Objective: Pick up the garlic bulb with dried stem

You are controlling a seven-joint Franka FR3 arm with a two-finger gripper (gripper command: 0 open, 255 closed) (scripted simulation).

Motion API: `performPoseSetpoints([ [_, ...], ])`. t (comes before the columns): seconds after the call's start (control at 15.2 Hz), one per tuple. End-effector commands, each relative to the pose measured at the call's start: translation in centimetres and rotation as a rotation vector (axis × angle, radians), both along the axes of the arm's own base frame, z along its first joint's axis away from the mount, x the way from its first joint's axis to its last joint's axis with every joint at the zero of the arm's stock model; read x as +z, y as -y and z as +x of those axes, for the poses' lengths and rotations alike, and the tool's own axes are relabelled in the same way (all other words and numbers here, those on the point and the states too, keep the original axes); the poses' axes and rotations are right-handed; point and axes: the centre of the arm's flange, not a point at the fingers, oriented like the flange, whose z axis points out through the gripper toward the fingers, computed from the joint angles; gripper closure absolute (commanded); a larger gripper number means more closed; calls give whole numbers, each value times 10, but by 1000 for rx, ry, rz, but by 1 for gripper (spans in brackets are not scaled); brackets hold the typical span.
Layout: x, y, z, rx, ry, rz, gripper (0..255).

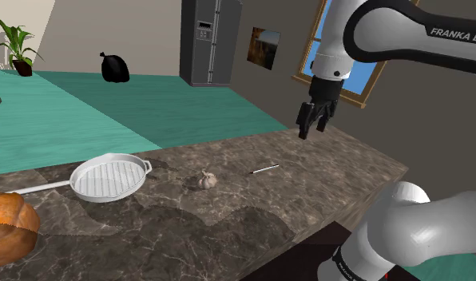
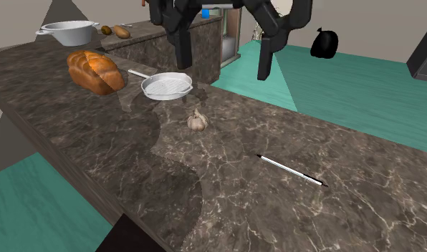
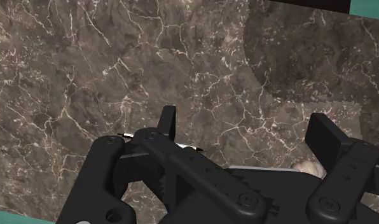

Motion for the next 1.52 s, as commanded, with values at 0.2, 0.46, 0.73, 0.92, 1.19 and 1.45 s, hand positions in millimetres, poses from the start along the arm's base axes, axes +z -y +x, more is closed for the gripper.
performPoseSetpoints([
  [0.2, -21, -7, 33, 77, -8, 5, 0],
  [0.46, -50, -21, 76, 179, -19, 11, 0],
  [0.73, -79, -40, 117, 281, -30, 17, 0],
  [0.92, -101, -56, 147, 357, -38, 21, 0],
  [1.19, -131, -82, 183, 459, -49, 27, 0],
  [1.45, -161, -112, 217, 561, -59, 33, 0],
])
